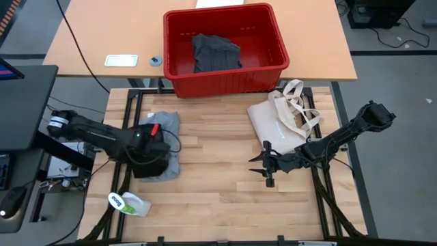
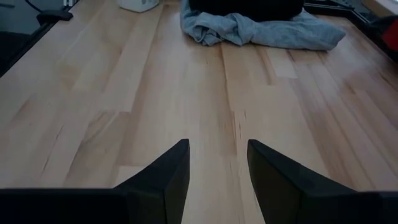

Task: Fold Laundry from Bin
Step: Fold the black shirt

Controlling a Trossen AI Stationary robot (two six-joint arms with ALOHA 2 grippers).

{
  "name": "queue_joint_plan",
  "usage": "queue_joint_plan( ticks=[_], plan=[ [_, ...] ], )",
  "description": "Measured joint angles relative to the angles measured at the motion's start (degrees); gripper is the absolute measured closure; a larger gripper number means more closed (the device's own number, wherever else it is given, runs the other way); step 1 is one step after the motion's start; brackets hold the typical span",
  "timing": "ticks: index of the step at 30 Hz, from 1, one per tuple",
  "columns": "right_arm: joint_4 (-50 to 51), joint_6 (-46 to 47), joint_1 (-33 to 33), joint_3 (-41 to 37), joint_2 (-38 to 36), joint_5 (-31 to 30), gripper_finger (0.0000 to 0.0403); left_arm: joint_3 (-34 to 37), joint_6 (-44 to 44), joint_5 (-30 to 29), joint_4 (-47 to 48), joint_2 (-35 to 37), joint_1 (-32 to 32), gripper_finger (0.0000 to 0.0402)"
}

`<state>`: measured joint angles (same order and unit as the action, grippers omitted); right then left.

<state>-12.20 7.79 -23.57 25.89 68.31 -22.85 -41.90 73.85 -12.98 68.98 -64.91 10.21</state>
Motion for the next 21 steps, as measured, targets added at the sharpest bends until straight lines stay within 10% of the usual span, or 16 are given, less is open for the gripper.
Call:
queue_joint_plan(
  ticks=[8, 21],
  plan=[
    [-0.21, -0.37, 0.00, 0.02, -0.02, 0.02, 0.0234, 9.56, -18.88, 0.73, -33.27, -4.67, -7.06, 0.0107],
    [-0.72, -1.76, 0.02, 0.04, -0.17, -0.07, 0.0234, -1.33, -45.81, 1.56, -58.51, -15.01, -9.41, 0.0107]
  ],
)
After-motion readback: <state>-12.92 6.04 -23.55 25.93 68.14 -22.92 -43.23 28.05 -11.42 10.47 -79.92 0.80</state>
